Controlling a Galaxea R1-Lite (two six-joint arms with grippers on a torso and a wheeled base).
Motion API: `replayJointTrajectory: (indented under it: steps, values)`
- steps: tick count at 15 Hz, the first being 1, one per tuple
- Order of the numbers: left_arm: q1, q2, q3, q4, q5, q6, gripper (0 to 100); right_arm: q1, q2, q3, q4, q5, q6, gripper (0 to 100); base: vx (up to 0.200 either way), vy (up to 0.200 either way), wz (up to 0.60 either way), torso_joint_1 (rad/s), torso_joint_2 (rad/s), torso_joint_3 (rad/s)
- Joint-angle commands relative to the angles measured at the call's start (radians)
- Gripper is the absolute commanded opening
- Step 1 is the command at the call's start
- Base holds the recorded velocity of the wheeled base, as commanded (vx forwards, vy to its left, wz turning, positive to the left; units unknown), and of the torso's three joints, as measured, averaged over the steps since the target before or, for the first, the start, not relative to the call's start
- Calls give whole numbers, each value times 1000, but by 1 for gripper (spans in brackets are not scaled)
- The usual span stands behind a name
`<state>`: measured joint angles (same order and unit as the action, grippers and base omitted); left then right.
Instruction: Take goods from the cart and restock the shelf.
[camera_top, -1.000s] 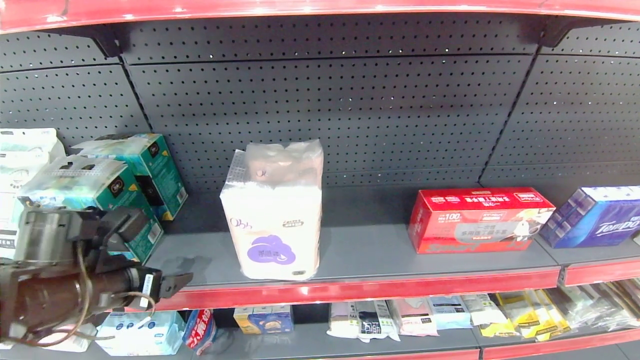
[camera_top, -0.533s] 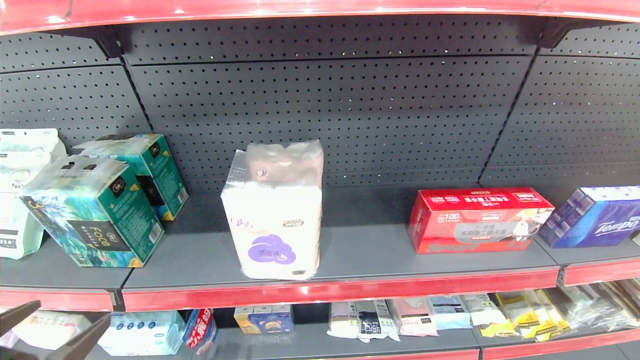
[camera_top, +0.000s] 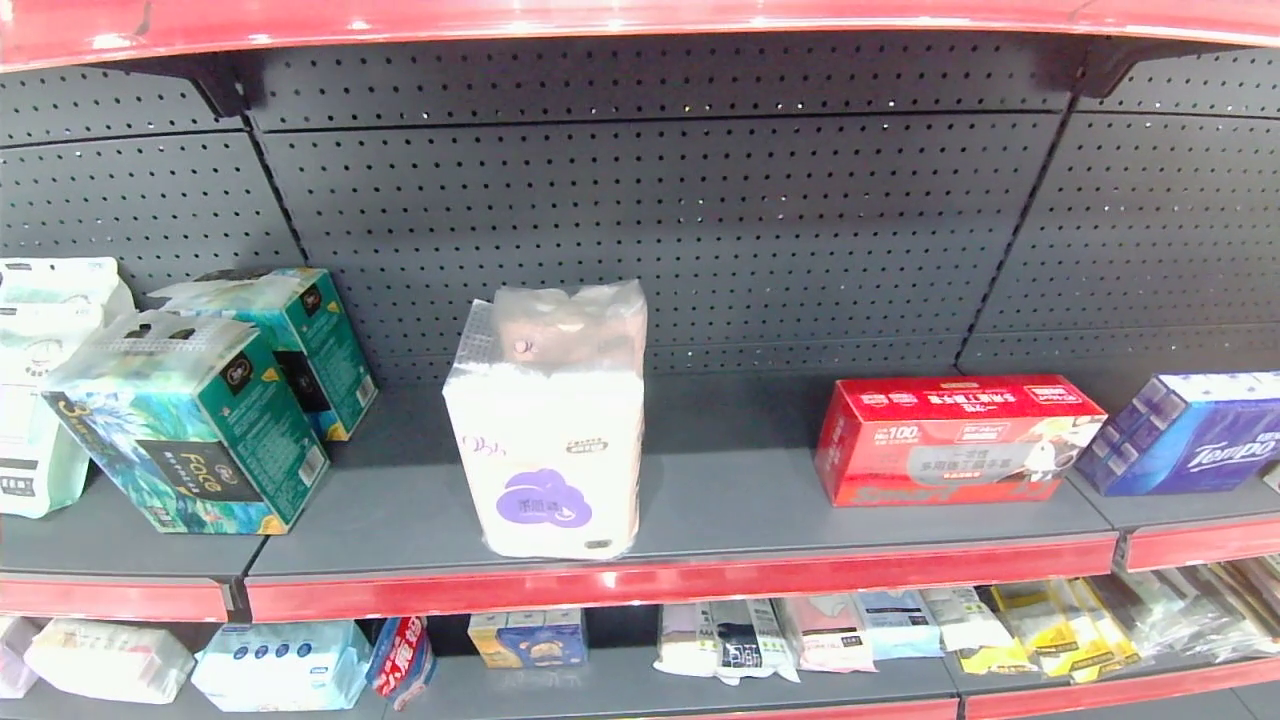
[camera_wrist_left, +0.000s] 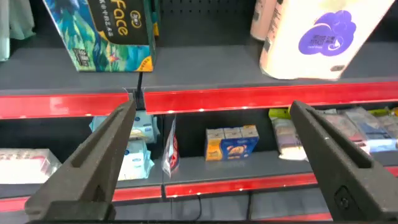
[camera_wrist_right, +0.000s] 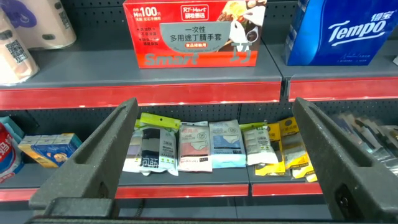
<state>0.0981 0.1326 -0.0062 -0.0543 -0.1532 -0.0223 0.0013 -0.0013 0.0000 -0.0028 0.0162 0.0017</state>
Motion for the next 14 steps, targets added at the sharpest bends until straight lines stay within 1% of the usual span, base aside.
replayJointTrajectory:
  steps: [1,2,3,4,5,6,7,8,9,11,13,14]
  values:
    - [5,-34,6,1,1,9,100,0,1,0,0,1,0,100,0,0,0,0,0,0]
    - [5,-36,6,2,1,53,100,0,1,0,0,1,0,100,0,0,0,0,0,0]
    - [5,-36,6,4,-12,76,100,0,1,0,0,-1,0,100,0,0,0,0,0,0]
    - [-5,-34,6,7,-55,82,100,0,1,0,0,1,0,100,0,0,0,0,0,0]
    - [-5,-37,6,8,-82,111,100,0,1,0,0,1,0,100,0,0,0,0,0,0]
    - [-5,-37,6,10,-82,151,100,0,1,0,0,1,0,100,0,0,0,0,0,0]
    - [-5,-36,6,13,-71,147,100,0,1,0,0,1,0,100,0,0,0,0,0,0]
    - [-6,-19,3,22,-66,127,100,0,1,0,0,1,0,100,0,0,0,0,0,0]
    - [-5,-8,3,22,-65,124,100,0,1,0,0,1,-2,100,0,0,0,0,0,0]
    - [-1,-36,6,17,-55,131,100,0,1,0,0,-1,-3,100,0,0,0,0,0,0]
    - [2,-36,6,14,23,131,100,0,1,0,0,-1,-5,100,0,0,0,0,0,0]
    - [2,-36,6,14,26,131,100,0,1,0,0,-4,-3,100,0,0,0,0,0,0]
